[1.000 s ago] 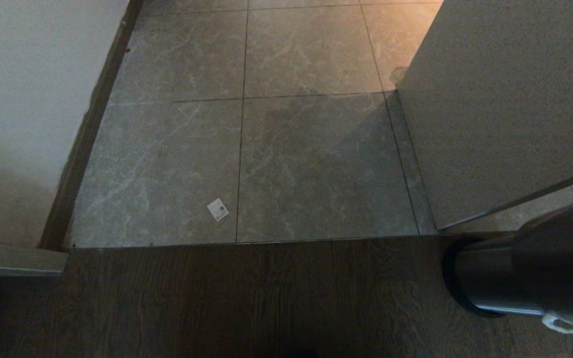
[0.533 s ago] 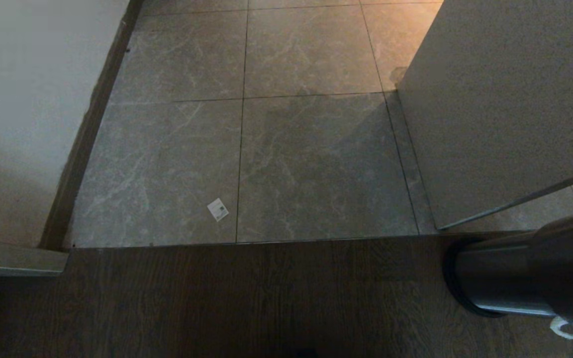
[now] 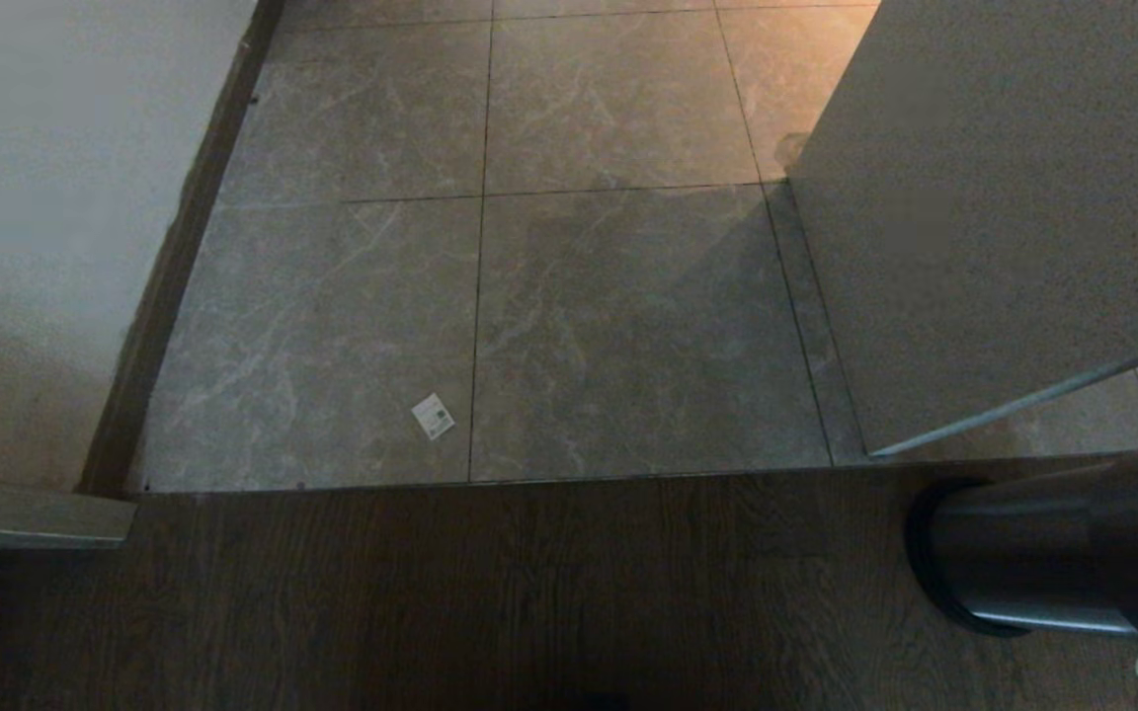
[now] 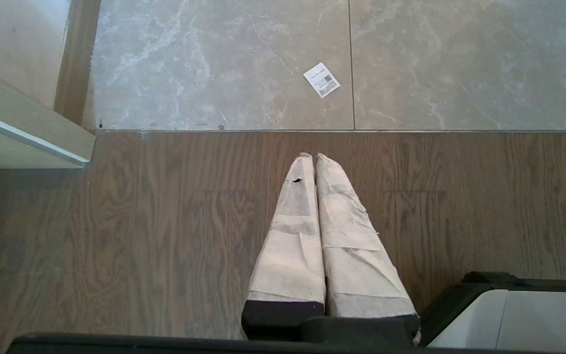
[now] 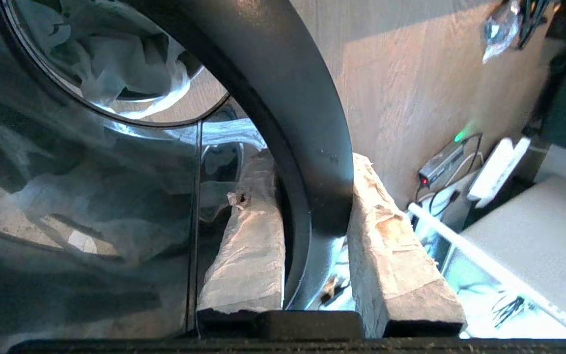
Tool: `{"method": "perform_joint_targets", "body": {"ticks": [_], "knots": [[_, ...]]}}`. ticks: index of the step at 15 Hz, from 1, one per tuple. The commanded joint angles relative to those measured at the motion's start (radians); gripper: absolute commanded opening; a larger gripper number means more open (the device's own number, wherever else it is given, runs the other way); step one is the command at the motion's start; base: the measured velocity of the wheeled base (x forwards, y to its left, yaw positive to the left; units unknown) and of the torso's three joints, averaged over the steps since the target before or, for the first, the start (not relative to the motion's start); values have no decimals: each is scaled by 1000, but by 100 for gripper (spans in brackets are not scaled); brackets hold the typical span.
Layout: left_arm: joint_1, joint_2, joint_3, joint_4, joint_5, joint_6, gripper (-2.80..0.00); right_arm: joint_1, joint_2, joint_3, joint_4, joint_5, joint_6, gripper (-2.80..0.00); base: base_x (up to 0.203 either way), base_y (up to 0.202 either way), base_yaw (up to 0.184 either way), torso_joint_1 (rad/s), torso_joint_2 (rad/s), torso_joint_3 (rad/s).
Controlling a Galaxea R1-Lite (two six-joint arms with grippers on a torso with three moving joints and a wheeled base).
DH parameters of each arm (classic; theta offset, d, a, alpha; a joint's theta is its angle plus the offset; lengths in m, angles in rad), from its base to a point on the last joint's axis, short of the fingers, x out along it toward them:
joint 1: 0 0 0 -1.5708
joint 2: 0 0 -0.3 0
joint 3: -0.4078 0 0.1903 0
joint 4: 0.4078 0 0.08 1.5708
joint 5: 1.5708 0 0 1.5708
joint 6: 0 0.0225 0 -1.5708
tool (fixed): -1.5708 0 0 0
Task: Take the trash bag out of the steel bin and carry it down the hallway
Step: Place the outer trash can on the ground
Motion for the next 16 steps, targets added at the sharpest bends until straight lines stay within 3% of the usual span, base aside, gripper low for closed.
{"method": "perform_joint_targets", "body": {"ticks": [1, 10, 16], "knots": [[0, 0, 0, 0, 0, -1, -280, -22, 38, -96, 76, 8, -8, -280, 0, 0, 0, 0, 0, 0], [0, 0, 0, 0, 0, 0, -280, -96, 132, -248, 118, 18, -8, -280, 0, 0, 0, 0, 0, 0], [0, 0, 0, 0, 0, 0, -280, -171, 372, -445, 118, 18, 4, -280, 0, 0, 0, 0, 0, 0]]}}
